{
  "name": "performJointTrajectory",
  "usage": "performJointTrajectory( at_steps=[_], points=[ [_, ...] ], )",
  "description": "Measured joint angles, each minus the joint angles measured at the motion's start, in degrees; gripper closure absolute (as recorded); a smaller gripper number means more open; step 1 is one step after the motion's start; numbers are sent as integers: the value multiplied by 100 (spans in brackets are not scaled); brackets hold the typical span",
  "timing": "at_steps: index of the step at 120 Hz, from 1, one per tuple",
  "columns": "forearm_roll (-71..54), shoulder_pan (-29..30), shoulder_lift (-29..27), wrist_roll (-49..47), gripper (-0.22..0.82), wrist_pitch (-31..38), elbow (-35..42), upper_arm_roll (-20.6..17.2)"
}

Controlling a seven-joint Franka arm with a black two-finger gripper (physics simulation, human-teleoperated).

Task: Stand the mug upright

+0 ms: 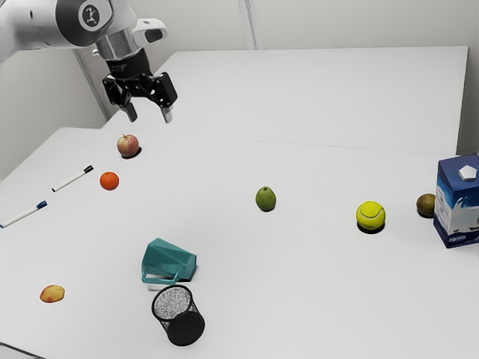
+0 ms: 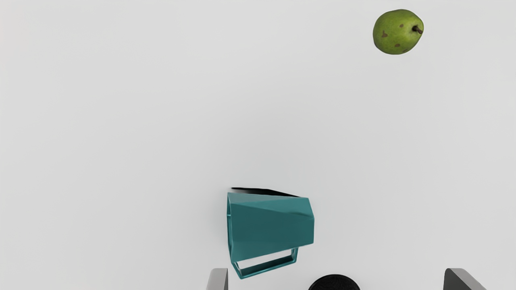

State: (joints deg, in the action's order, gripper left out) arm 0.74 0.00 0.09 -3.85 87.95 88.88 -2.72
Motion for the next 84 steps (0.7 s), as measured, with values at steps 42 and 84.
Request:
performJointTrajectory(
  at_steps=[42,84],
  points=[
    [10,5,-396,-6,2,65,478,24],
    [211,766,-784,86,2,107,1225,59]
  ],
)
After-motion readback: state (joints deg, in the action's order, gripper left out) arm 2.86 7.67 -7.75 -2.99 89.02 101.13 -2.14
